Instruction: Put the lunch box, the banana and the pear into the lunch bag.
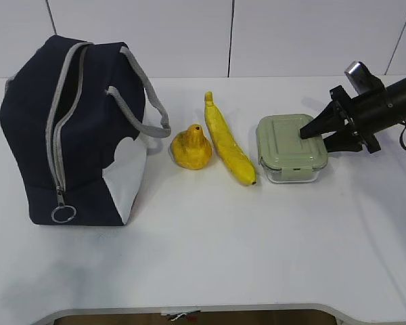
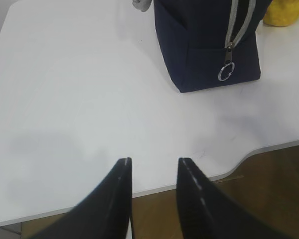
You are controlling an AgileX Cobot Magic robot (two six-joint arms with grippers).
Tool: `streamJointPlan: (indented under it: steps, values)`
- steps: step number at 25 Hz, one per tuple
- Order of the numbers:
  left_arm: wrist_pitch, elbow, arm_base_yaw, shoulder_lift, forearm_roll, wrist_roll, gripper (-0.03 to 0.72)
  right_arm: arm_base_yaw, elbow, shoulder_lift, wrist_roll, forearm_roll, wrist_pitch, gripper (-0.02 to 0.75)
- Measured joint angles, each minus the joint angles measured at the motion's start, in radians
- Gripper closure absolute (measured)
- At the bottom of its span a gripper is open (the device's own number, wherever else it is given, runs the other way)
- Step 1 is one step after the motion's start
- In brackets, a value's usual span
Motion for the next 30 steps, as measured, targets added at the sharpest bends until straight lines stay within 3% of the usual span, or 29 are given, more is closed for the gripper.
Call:
streamJointPlan:
  steps: [22,30]
  values:
    - [0.0,-0.019,0.0,0.012,-0.006,0.0,0.449,0.002,0.006,-0.153,0.09,-0.023,-0.025,0.368]
    - [-0.03,-0.146,0.0,0.292,-0.144,0.0,0.448,0.064,0.006,-0.266,0.104,0.0,-0.022,0.368]
